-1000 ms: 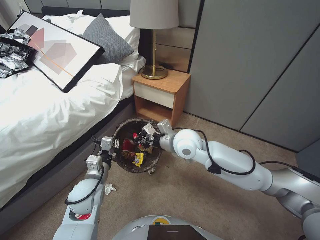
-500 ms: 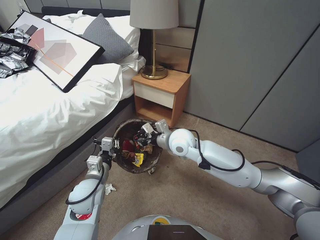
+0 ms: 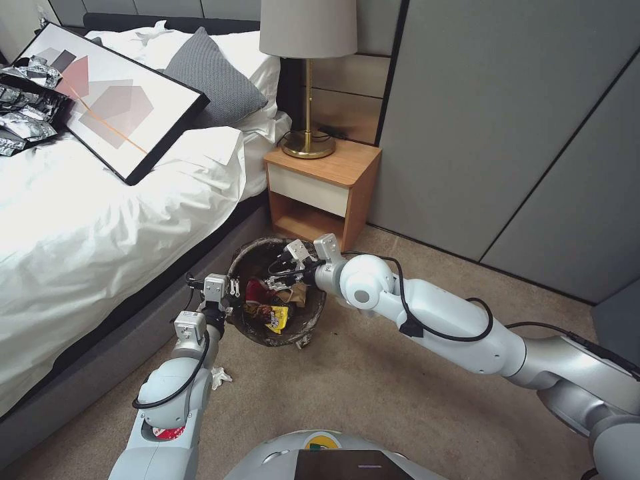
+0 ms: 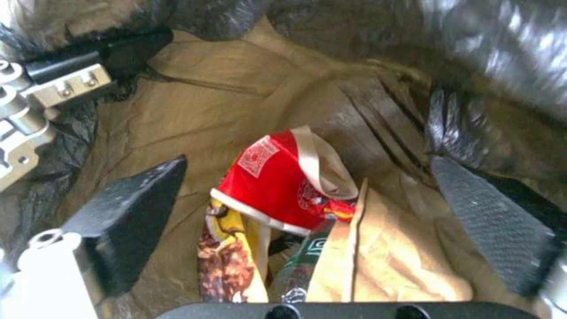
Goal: Pick up the trash bin, then pick up the garbage from the floor and place it into the trash bin.
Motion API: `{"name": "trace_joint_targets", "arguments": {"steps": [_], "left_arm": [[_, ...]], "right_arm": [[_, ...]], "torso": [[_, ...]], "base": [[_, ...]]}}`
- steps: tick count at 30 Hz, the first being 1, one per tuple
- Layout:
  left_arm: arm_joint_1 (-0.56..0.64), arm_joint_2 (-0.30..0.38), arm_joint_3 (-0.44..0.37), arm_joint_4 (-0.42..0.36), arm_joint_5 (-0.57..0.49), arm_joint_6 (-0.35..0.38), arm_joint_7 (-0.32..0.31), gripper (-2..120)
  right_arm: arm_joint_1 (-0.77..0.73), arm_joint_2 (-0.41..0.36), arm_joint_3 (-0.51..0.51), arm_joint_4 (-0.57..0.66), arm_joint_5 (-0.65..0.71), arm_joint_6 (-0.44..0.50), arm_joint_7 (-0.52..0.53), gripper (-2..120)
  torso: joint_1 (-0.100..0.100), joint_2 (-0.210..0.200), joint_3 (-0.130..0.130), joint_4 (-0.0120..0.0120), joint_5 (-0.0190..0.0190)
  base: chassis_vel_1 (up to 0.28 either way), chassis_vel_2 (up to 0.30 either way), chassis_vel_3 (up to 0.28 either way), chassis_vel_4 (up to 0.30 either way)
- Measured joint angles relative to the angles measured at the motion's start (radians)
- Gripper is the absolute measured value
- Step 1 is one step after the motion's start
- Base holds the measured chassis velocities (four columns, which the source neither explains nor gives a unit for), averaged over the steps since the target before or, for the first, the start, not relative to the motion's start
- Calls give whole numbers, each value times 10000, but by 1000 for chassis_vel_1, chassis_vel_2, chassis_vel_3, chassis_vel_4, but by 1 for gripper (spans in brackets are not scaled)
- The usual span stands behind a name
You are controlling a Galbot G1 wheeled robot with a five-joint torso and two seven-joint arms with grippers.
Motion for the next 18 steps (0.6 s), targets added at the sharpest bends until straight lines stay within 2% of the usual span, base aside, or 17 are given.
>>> {"name": "trace_joint_targets", "arguments": {"steps": [6, 8, 12, 14, 16, 18], "left_arm": [[36, 34, -53, -27, -51, -39, -24, 2], [51, 45, -61, -40, -119, -40, -42, 2], [65, 55, -65, -53, -173, -41, -45, 2], [70, 70, -73, -21, -181, -37, -39, 2], [64, 72, -79, -6, -180, -38, -42, 2], [42, 79, -69, 57, -178, -30, -27, 2]], "right_arm": [[-170, -213, 564, 434, -16, 59, -81, 100], [-478, -500, 1352, 1124, 10, 134, -142, 100], [-689, -834, 2114, 1786, 61, 322, -91, 100], [-1013, -1286, 3298, 2669, 504, 387, 94, 100], [-1098, -1417, 3652, 2905, 645, 391, 157, 100], [-1297, -1800, 4513, 3495, 952, 393, 239, 100]], "torso": [[0, 0, 0, 2, 0], [0, 0, 1, 1, 2], [0, 0, 0, 0, 2], [0, 0, 0, -2, 2], [-1, 1, -1, -3, 4], [-1, 1, 0, -3, 3]], "base": [[0, 0, 0, 0], [0, 0, 0, 0], [0, 0, 0, 0], [0, 0, 0, 0], [0, 0, 0, 0], [0, 0, 0, 0]]}}
